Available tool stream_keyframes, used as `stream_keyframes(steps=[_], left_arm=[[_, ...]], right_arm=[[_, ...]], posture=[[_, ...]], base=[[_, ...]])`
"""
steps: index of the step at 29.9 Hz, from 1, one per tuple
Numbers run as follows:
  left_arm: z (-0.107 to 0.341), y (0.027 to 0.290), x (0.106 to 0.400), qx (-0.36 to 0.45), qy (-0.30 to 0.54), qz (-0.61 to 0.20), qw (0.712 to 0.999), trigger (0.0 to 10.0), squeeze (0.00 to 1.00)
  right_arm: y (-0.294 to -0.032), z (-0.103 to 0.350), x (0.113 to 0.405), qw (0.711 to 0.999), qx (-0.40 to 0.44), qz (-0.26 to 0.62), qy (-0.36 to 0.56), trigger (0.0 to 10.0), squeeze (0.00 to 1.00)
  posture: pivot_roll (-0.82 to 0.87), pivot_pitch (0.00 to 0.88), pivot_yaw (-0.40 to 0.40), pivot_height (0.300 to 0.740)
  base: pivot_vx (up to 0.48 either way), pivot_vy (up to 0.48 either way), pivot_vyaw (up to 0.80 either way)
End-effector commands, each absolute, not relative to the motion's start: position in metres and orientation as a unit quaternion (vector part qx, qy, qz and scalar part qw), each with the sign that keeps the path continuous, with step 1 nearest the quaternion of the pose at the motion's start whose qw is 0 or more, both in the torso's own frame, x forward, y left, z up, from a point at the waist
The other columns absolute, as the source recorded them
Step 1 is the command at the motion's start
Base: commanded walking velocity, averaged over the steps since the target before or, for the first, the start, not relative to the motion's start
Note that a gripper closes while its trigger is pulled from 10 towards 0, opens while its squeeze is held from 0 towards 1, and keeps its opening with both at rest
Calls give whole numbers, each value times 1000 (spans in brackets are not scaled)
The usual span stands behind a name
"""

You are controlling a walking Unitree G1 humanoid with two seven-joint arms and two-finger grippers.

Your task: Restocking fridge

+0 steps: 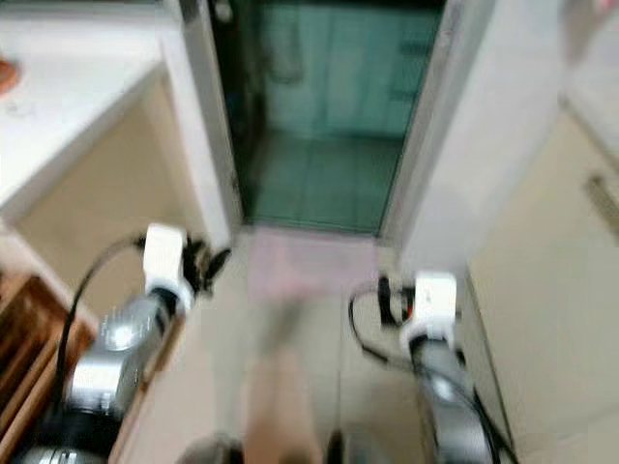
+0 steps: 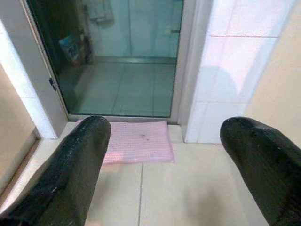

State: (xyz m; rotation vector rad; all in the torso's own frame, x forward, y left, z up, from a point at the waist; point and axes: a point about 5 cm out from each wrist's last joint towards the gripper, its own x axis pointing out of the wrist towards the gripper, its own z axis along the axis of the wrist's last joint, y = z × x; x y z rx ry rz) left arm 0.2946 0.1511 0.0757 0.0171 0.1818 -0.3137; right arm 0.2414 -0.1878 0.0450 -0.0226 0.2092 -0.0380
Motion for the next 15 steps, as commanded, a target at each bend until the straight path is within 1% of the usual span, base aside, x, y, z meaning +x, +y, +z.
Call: stream_keyframes(steps=[1, 5, 11, 15], left_arm=[[75, 152, 294, 19, 88, -159, 983, 10000, 0], [74, 150, 294, 19, 90, -163, 982, 10000, 0], [73, 149, 297, 19, 91, -167, 982, 10000, 0], [73, 151, 299, 23, 92, -167, 981, 10000, 0]], right_arm=[[-189, 47, 244, 995, -14, -17, 99, 10000, 0], [-190, 46, 244, 995, -17, -17, 99, 10000, 0], [-191, 44, 243, 995, -18, -21, 101, 10000, 0], [-191, 43, 242, 994, -17, -23, 103, 10000, 0]], posture=[[-84, 0, 27, 719], [-88, 0, 29, 719], [-92, 0, 35, 719], [-93, 0, 36, 719]], base=[[-337, 0, 0], [-318, 0, 0], [0, 0, 0], [-435, 0, 0]])
